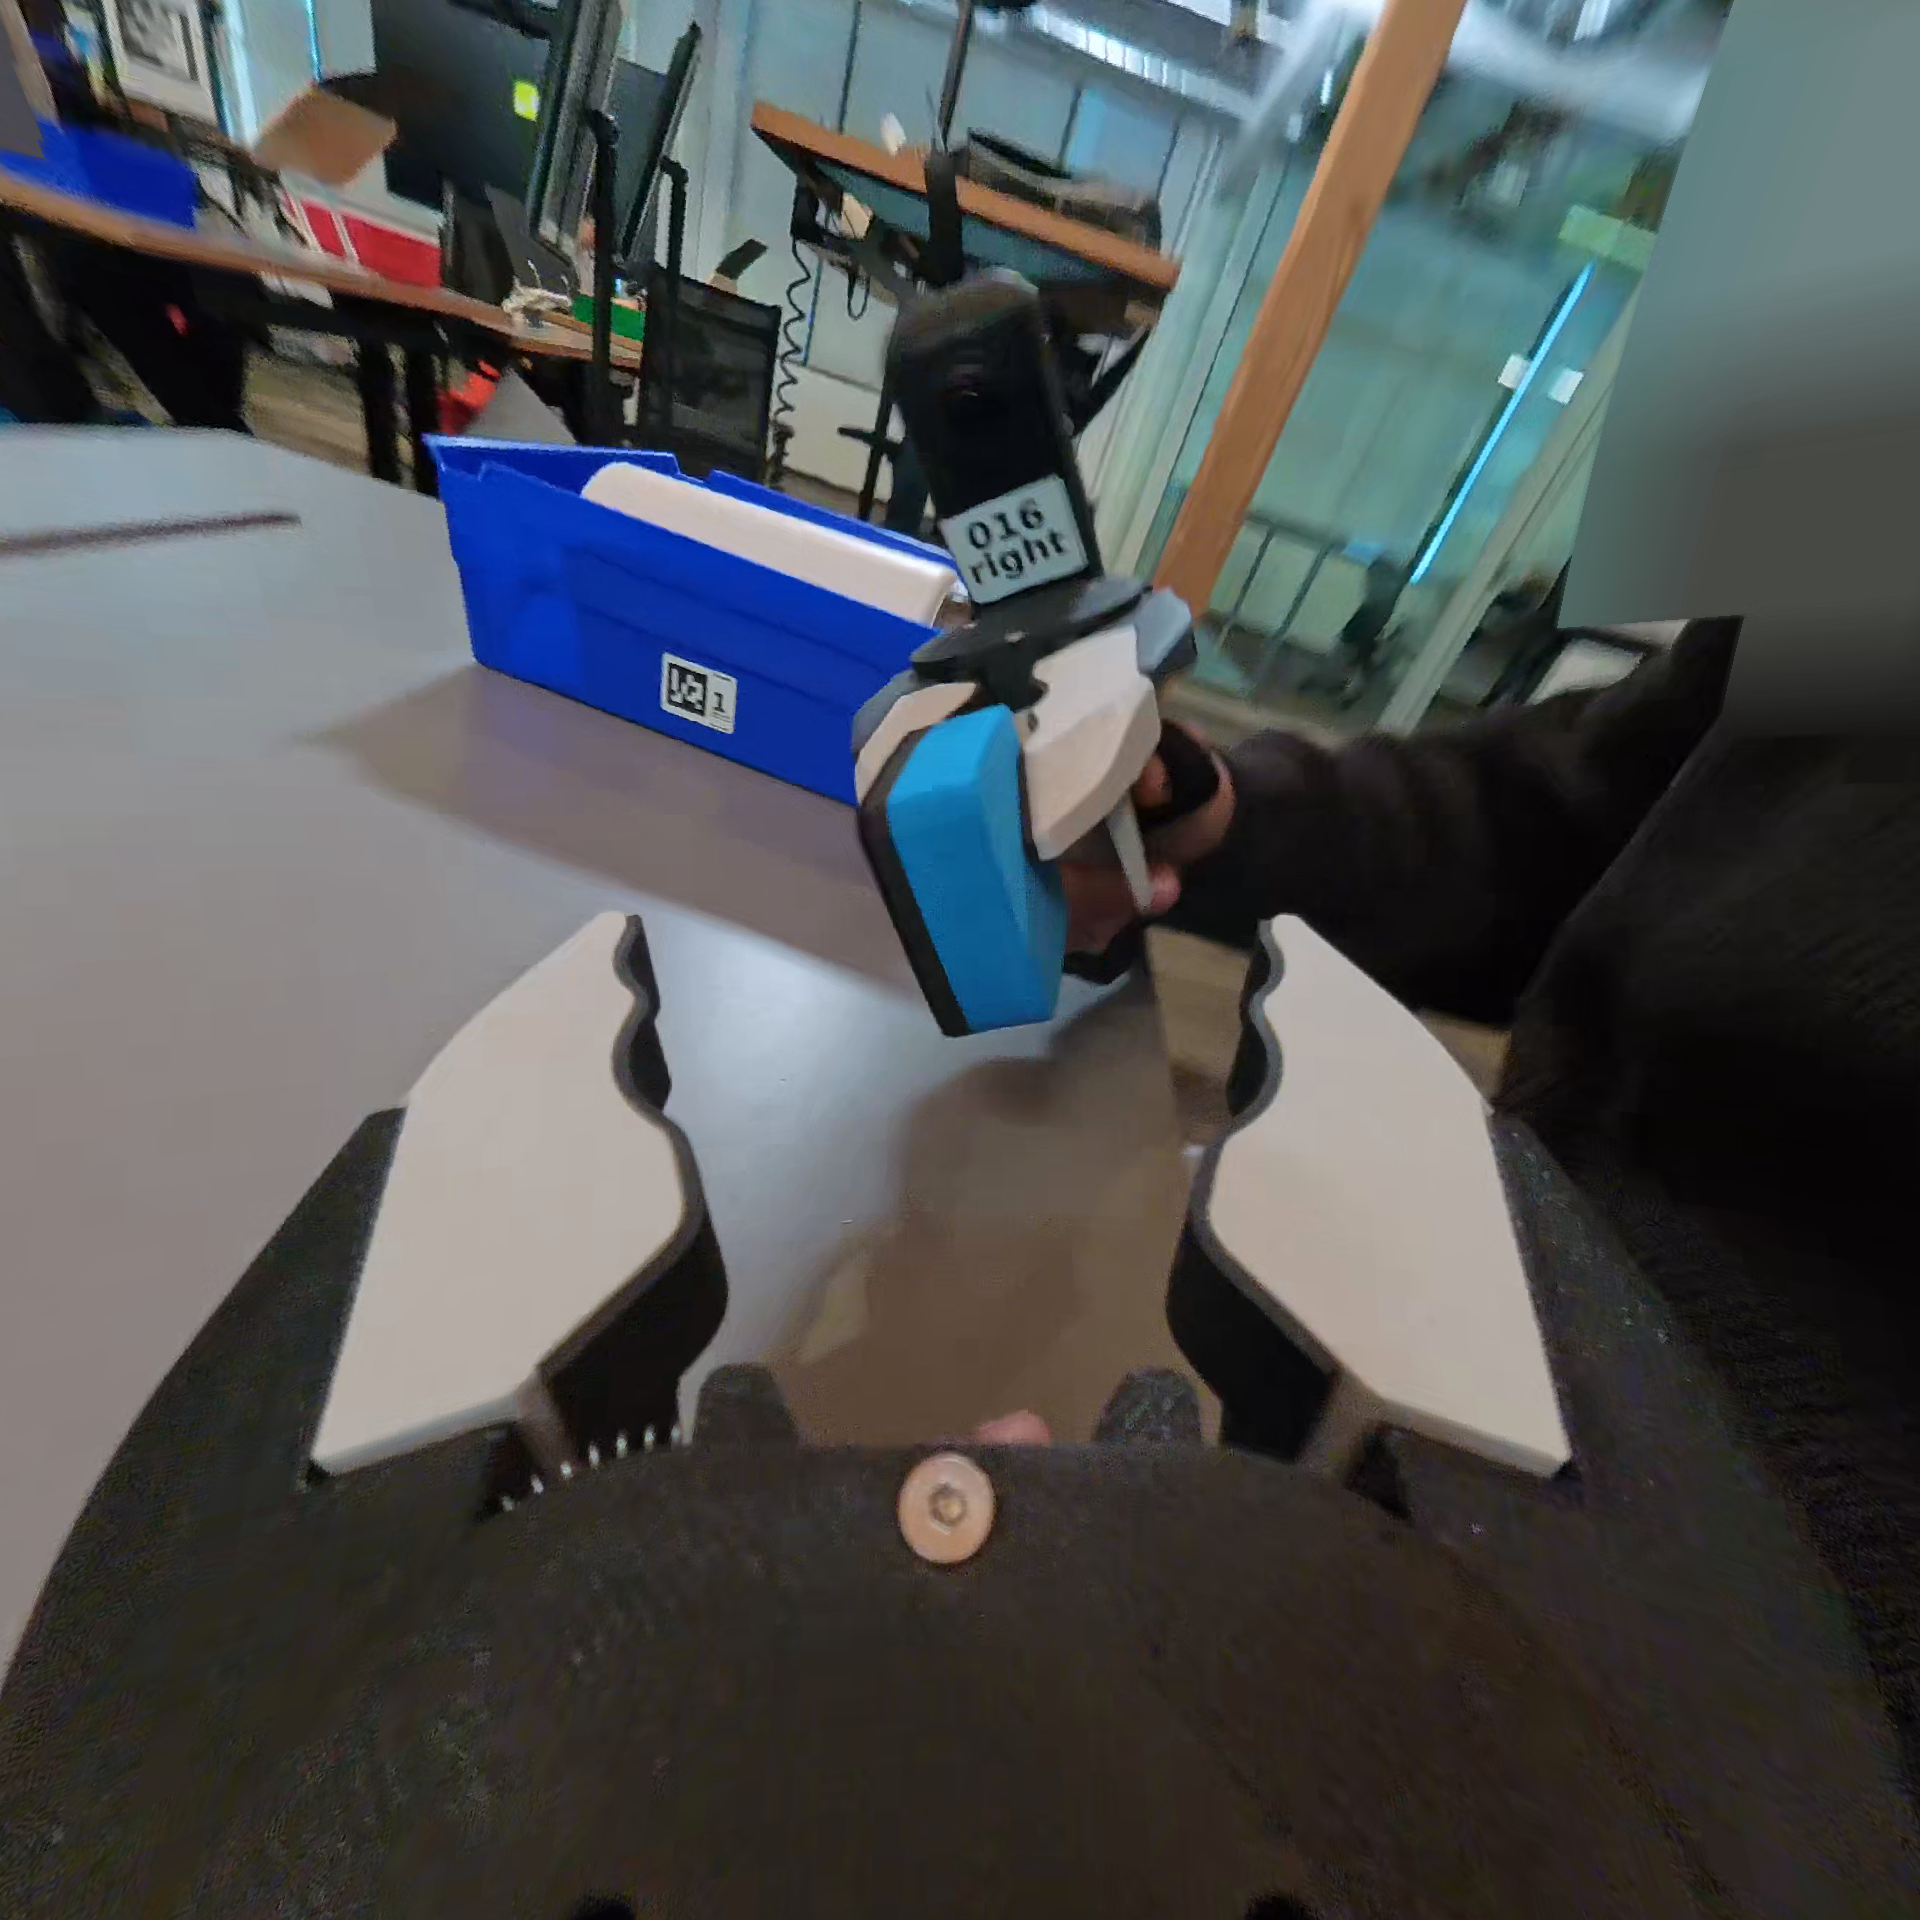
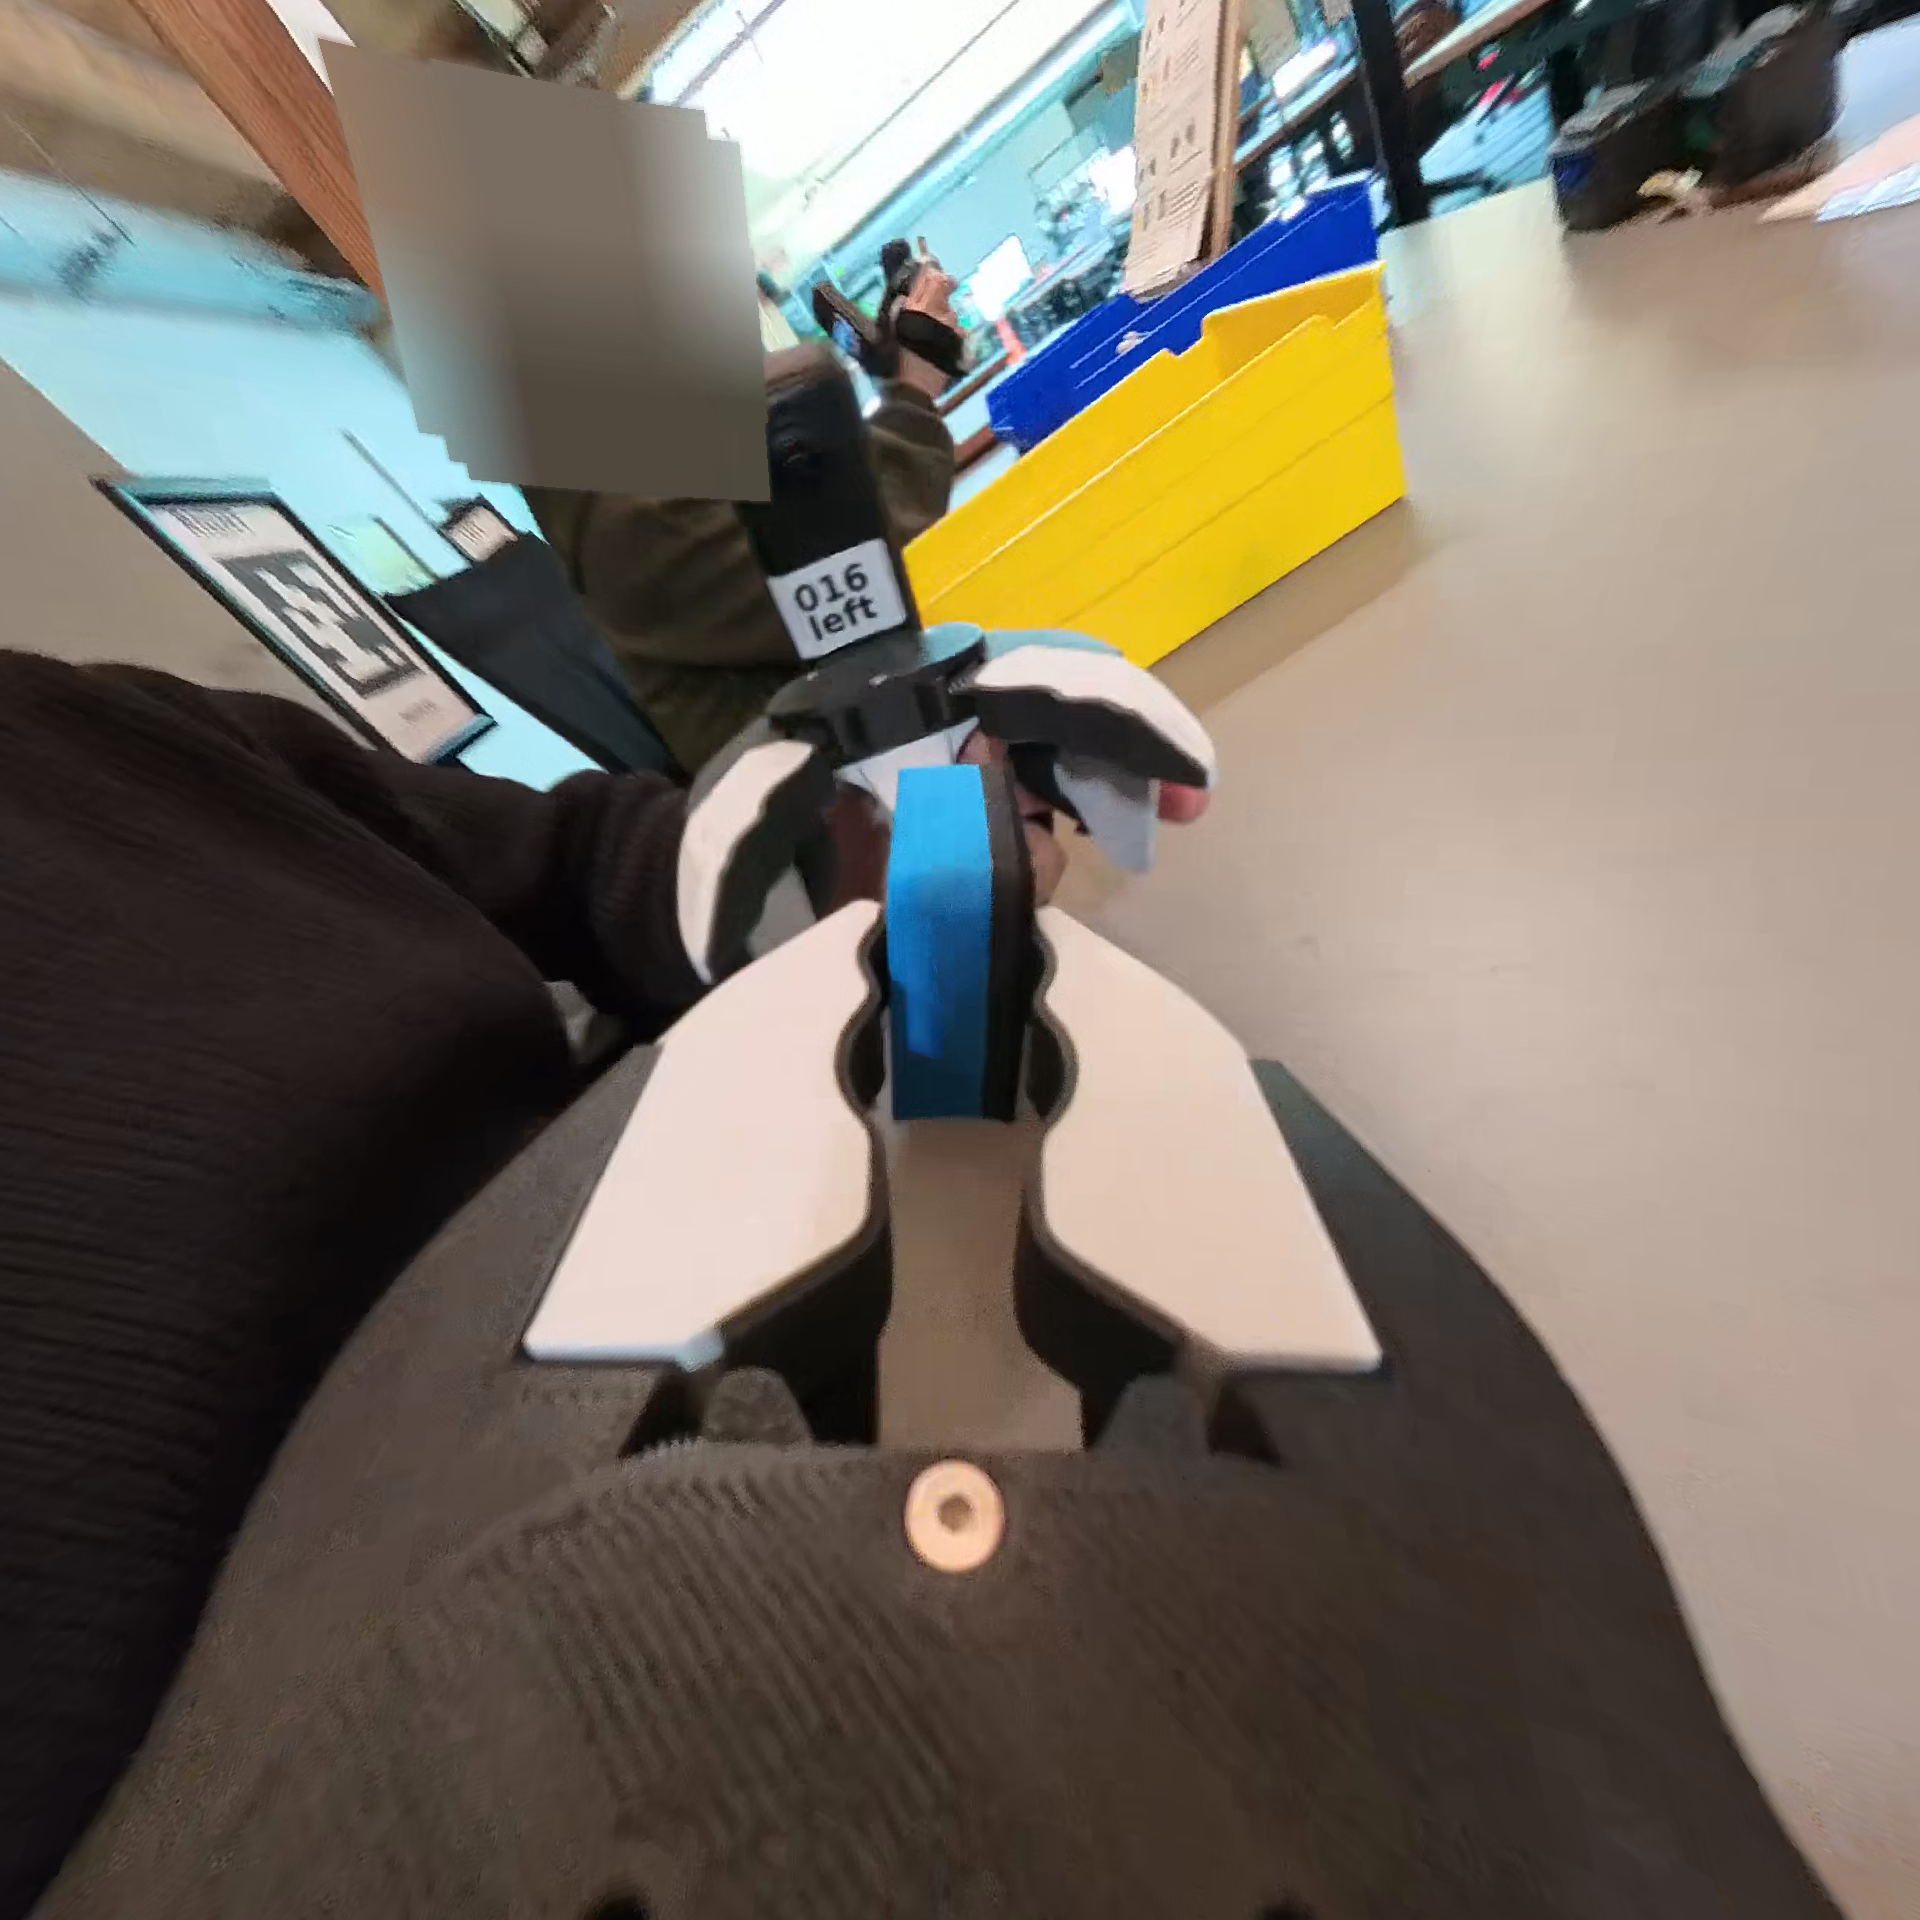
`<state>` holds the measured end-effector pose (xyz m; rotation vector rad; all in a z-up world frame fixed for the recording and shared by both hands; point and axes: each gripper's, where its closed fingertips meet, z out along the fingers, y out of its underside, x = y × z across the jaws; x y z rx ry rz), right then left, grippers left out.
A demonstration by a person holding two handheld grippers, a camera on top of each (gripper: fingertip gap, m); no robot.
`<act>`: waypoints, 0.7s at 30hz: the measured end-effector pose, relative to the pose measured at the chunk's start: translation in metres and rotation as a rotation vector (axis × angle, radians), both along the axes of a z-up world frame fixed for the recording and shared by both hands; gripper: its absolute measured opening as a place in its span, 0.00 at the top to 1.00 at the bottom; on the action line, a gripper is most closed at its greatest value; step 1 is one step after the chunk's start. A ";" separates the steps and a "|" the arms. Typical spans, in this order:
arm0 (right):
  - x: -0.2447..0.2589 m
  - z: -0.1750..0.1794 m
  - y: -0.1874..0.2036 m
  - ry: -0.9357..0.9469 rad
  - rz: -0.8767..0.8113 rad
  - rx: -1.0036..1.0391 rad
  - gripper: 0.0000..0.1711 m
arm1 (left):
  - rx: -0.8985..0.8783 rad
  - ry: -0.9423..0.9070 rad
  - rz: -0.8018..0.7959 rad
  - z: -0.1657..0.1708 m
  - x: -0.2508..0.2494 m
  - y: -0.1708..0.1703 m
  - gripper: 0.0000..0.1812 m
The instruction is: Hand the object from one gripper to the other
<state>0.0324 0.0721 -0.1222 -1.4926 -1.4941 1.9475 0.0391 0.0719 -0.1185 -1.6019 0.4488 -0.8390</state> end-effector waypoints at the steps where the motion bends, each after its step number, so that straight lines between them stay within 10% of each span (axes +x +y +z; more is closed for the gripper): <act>1: 0.001 0.000 -0.002 -0.013 0.024 -0.044 0.86 | 0.043 0.075 0.006 -0.001 0.004 -0.002 0.39; 21: 0.007 -0.008 -0.030 -0.233 0.293 -0.544 0.86 | 0.360 0.492 -0.014 -0.004 0.027 -0.022 0.68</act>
